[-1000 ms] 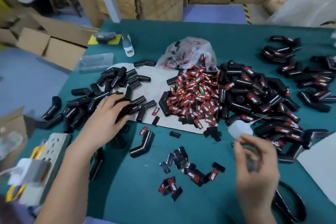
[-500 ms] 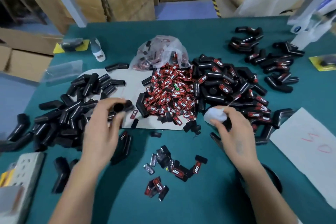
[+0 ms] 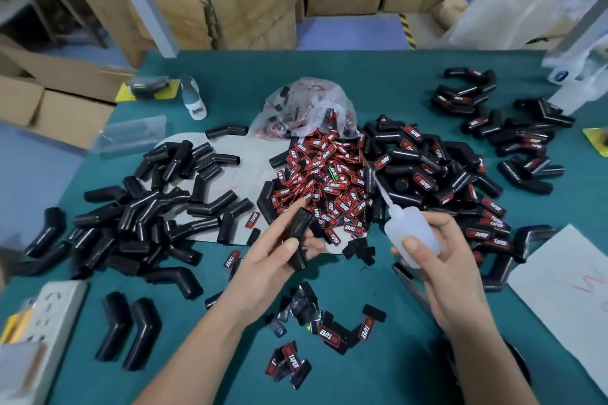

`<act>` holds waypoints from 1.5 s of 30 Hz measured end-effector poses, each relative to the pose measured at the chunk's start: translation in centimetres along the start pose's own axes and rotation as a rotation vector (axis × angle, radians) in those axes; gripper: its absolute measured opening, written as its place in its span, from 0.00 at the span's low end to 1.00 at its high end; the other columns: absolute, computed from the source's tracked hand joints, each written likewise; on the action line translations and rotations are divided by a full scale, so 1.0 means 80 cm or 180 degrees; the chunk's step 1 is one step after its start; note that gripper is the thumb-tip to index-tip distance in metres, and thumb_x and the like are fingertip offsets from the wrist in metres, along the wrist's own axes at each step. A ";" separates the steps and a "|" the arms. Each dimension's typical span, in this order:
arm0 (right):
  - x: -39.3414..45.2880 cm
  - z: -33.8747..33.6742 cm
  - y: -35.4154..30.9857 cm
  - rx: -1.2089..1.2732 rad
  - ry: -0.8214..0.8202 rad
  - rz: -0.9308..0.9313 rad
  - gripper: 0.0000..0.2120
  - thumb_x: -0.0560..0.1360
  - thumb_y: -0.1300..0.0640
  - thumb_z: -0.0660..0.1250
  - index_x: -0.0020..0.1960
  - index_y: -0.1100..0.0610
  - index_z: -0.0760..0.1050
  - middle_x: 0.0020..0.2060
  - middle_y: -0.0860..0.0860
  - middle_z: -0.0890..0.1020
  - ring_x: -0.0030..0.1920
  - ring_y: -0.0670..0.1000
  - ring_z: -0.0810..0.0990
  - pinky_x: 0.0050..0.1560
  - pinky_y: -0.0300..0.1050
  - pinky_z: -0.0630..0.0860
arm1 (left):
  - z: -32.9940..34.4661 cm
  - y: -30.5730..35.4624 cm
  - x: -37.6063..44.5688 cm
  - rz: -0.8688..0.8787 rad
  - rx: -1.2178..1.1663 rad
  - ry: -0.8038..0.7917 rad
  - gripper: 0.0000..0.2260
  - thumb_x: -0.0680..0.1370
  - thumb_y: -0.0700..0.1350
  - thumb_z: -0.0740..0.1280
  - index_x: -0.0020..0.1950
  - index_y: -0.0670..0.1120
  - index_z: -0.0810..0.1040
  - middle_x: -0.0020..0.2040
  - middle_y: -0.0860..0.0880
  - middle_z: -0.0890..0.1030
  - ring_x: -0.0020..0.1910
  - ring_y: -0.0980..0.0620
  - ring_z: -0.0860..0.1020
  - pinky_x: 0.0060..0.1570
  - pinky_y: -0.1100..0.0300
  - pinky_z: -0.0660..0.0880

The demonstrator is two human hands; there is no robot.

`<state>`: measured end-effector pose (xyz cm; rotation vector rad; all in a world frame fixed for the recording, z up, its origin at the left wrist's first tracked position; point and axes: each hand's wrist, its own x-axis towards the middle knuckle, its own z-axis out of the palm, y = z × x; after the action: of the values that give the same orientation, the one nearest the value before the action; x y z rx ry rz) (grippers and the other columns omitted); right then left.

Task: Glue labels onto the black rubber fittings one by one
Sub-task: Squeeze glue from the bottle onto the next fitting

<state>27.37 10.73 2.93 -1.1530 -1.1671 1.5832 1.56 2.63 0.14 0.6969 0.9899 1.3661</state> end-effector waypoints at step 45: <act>-0.035 0.015 -0.009 -0.1306 0.0451 -0.1250 0.12 0.71 0.42 0.72 0.54 0.35 0.79 0.50 0.41 0.82 0.51 0.47 0.83 0.44 0.47 0.82 | -0.002 -0.002 0.006 0.0037 0.0418 0.0087 0.31 0.75 0.52 0.80 0.76 0.54 0.75 0.62 0.42 0.82 0.59 0.34 0.84 0.62 0.49 0.80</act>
<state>26.92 7.93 4.32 -1.1766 -1.5564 0.9771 1.47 3.02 -0.18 0.7848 1.1063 1.3324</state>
